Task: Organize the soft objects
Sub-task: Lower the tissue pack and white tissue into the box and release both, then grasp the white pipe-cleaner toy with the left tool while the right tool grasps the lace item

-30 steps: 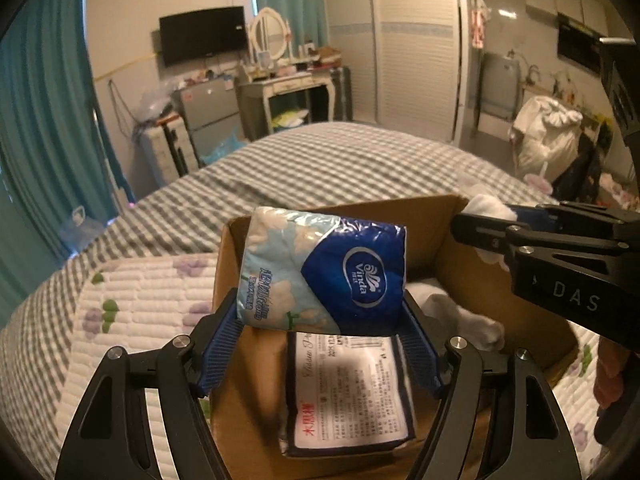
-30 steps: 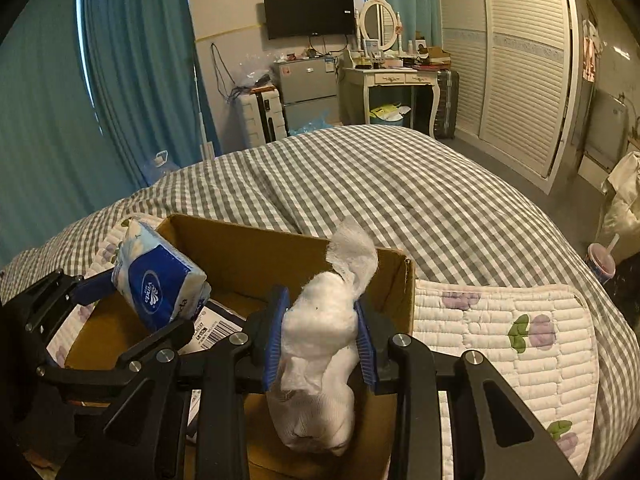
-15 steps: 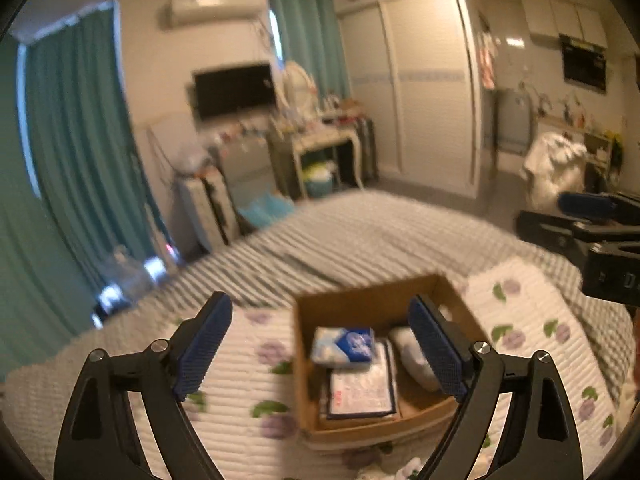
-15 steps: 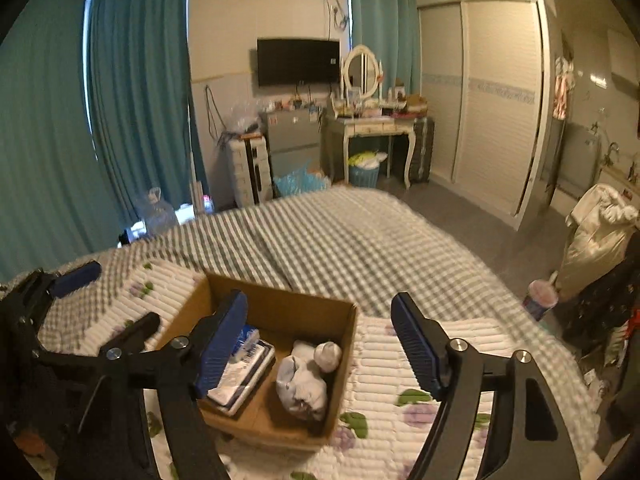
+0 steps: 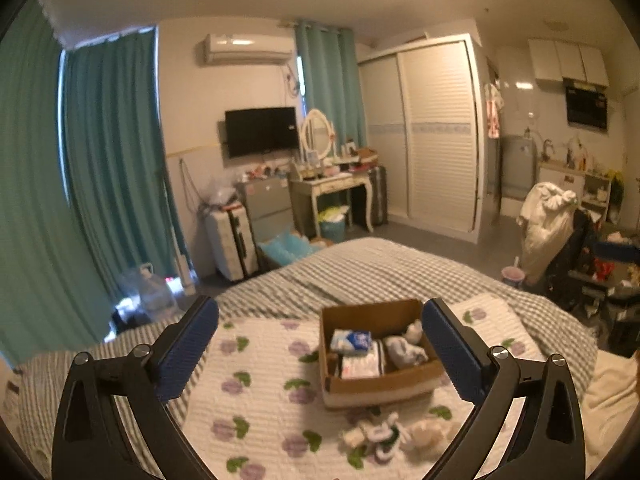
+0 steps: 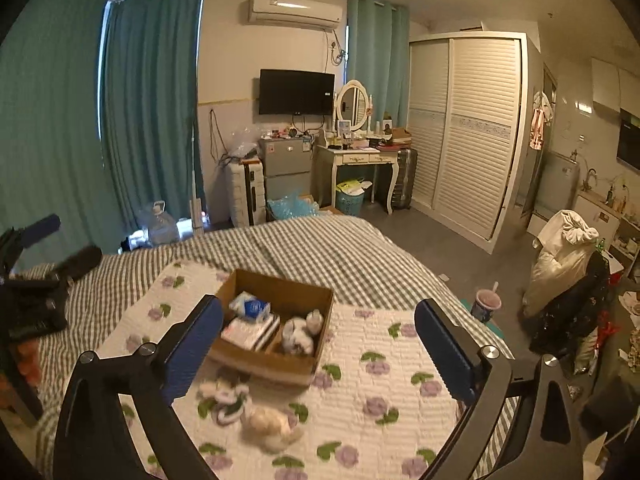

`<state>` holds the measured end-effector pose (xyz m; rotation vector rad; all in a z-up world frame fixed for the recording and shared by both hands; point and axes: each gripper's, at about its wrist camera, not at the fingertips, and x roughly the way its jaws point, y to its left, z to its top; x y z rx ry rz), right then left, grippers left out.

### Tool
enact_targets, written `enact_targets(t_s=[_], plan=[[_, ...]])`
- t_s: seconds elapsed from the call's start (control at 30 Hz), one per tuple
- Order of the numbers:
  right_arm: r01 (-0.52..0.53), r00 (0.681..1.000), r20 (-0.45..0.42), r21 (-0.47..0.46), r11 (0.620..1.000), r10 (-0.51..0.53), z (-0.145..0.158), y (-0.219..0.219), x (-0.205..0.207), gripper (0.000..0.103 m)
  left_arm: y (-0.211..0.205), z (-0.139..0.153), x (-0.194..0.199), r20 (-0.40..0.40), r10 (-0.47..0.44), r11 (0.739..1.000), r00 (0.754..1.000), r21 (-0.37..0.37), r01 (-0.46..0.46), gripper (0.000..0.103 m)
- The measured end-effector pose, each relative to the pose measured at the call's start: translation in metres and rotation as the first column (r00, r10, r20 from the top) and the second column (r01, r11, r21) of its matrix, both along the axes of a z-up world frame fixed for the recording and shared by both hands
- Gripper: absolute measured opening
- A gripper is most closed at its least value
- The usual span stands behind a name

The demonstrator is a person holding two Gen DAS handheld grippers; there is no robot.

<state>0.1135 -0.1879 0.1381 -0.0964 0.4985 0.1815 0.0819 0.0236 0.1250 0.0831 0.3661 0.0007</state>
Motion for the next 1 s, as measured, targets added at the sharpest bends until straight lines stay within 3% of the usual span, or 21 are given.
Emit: enact_targets(t_s=[0.13,0.23,0.37,0.5,0.8,0.83,0.87,0.93,1.0], plan=[[-0.024,0.999,-0.033,-0.032,0.999,0.023,-0.045,0.011,-0.014,0.1,0.004,-0.032,-0.008,-0.035,0.004,1.0,0.999,0.006,-0.004,0.103],[-0.055,0.993,-0.103,-0.031,0.998,0.051,-0.096,0.023,-0.009,0.1,0.003,-0.071,-0.005,-0.101,0.012,1.0,0.995,0.014,-0.011,0.103],[-0.07,0.975,-0.209,0.024,0.997,0.073,-0.161,0.035,0.013,0.1,0.005,-0.126,0.008,-0.186,0.021,1.0,0.982,-0.015,-0.025,0.103],[-0.04,0.953,-0.3,0.022,0.999,0.045,-0.219,0.045,0.042,0.098,0.009,-0.172,0.022,-0.25,0.039,0.997,0.968,-0.058,-0.056,0.103],[-0.024,0.904,-0.419,0.144,0.989,0.084,-0.283,0.049,0.095,0.066,-0.002,-0.233,0.051,-0.353,0.02,0.998,0.936,-0.051,-0.04,0.102],[-0.029,0.899,-0.428,0.149,0.988,0.091,-0.288,0.051,0.098,0.057,-0.005,-0.238,0.054,-0.362,0.015,0.998,0.932,-0.049,-0.036,0.102],[-0.038,0.892,-0.441,0.151,0.988,0.102,-0.294,0.053,0.102,0.041,-0.008,-0.242,0.056,-0.37,0.012,0.998,0.929,-0.047,-0.031,0.102],[-0.04,0.889,-0.445,0.157,0.987,0.107,-0.299,0.052,0.104,0.026,-0.014,-0.25,0.061,-0.391,0.0,0.999,0.92,-0.045,-0.019,0.102],[-0.028,0.905,-0.416,0.161,0.986,0.093,-0.293,0.047,0.102,0.022,-0.021,-0.256,0.064,-0.411,-0.011,0.999,0.912,-0.04,-0.006,0.101]])
